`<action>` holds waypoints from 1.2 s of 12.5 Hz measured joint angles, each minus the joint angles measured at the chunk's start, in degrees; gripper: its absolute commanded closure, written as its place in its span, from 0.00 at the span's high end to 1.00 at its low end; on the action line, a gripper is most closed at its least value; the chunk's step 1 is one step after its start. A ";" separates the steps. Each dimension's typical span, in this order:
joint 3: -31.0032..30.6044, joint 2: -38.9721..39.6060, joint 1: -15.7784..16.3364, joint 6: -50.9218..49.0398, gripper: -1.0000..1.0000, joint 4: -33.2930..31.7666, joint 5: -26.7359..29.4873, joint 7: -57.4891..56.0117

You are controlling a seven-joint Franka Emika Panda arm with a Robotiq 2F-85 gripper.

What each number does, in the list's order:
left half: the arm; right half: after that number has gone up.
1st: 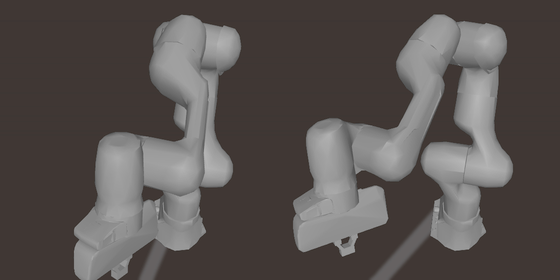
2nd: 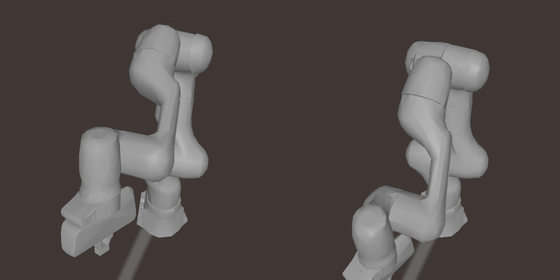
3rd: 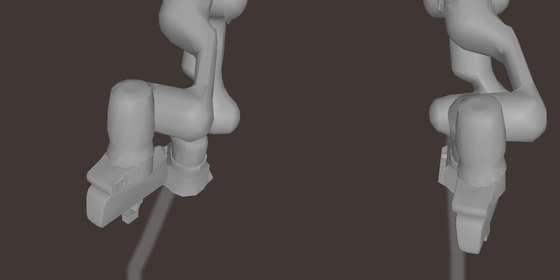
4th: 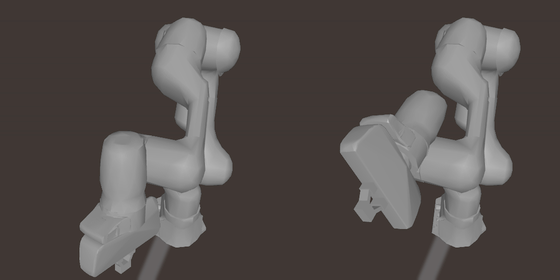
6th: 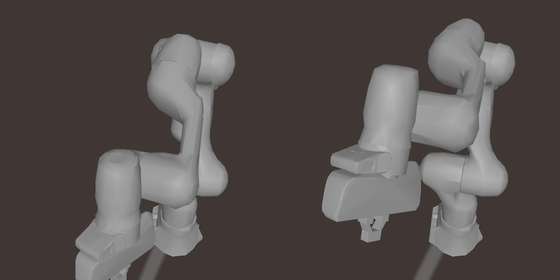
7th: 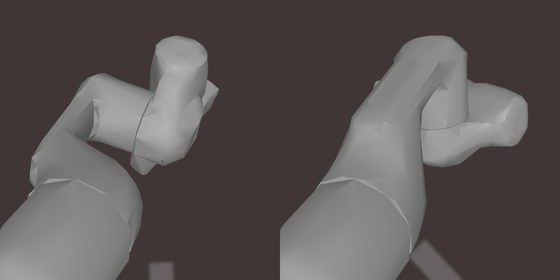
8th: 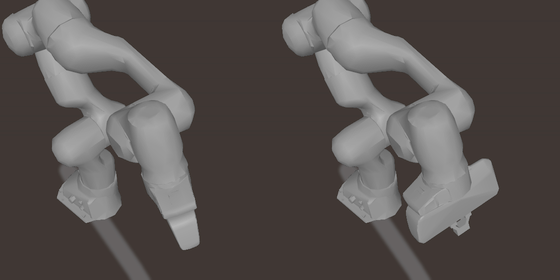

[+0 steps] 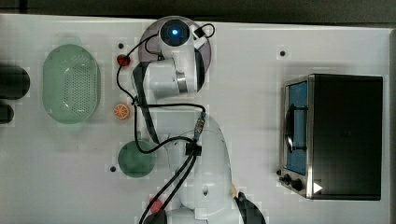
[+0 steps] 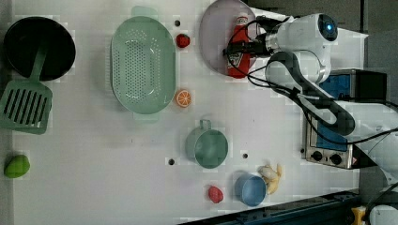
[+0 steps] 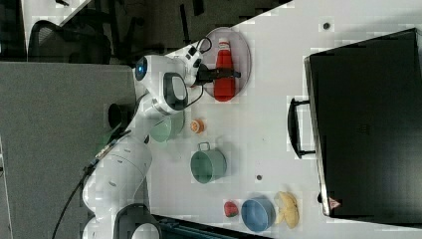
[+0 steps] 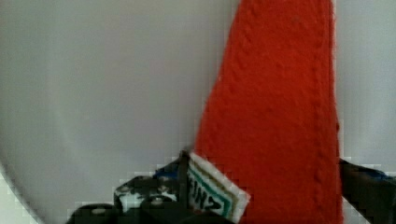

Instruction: Pick ketchup from plate and place it on table.

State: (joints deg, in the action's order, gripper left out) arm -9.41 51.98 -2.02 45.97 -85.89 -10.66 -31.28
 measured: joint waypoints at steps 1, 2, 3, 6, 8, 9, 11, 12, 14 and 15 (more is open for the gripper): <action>-0.04 -0.03 -0.01 0.20 0.71 0.39 -0.06 -0.20; -0.12 -0.08 -0.02 0.25 0.60 0.78 0.20 -0.20; -0.08 -0.20 0.02 0.34 0.59 1.01 0.36 -0.20; 0.15 -0.08 0.05 0.81 0.59 1.51 0.36 -0.22; 0.35 -0.14 0.10 0.78 0.59 1.45 0.52 -0.22; 0.45 -0.17 0.15 0.95 0.59 1.57 0.73 -0.22; -0.03 -0.53 -0.19 0.25 0.59 1.57 1.05 -0.25; -0.12 -1.34 -0.24 -1.82 0.59 1.34 2.48 -0.28; 0.17 -5.23 -0.19 -8.95 0.59 0.62 5.63 -0.28; 0.25 -7.89 -0.33 -10.60 0.59 0.45 7.15 -0.28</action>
State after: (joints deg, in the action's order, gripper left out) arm -9.16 44.09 -2.35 35.36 -85.44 -3.51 -31.56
